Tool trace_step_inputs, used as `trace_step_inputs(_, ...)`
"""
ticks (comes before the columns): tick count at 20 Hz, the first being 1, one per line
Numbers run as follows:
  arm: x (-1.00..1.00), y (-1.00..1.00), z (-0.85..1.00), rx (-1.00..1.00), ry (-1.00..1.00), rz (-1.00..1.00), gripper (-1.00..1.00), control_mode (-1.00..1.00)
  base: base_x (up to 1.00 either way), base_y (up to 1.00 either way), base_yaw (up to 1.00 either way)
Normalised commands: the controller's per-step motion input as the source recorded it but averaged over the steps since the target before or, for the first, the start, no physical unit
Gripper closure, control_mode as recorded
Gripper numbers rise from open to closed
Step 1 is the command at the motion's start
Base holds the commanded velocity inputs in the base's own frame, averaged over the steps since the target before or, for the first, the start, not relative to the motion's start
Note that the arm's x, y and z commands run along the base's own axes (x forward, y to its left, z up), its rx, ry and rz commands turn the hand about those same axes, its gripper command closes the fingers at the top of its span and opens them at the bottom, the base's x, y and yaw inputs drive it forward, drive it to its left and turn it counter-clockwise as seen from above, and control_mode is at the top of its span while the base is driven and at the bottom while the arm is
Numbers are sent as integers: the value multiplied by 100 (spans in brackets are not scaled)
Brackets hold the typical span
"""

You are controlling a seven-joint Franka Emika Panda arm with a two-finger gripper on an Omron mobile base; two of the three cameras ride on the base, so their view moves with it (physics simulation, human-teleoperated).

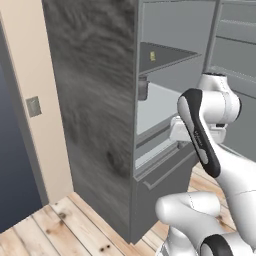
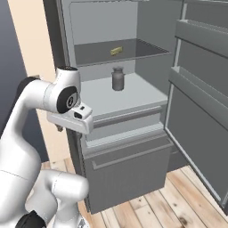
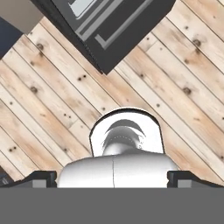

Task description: Retrieve the butter from the fridge and place it on a plate on the dining table. Then retrieve the butter knife by the fridge and place it near the plate.

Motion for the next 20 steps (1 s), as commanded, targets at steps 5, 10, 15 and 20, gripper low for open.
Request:
trace_step_inputs(5,0,0,0,0,0,0,-100,100,43,-45,37)
trace_step_inputs(10,0,0,0,0,0,0,-100,100,1,-56,30)
trace_step_inputs(15,0,0,0,0,0,0,-100,100,7,-65,13)
trace_step_inputs(20,0,0,0,0,0,0,-100,100,12,-48,24)
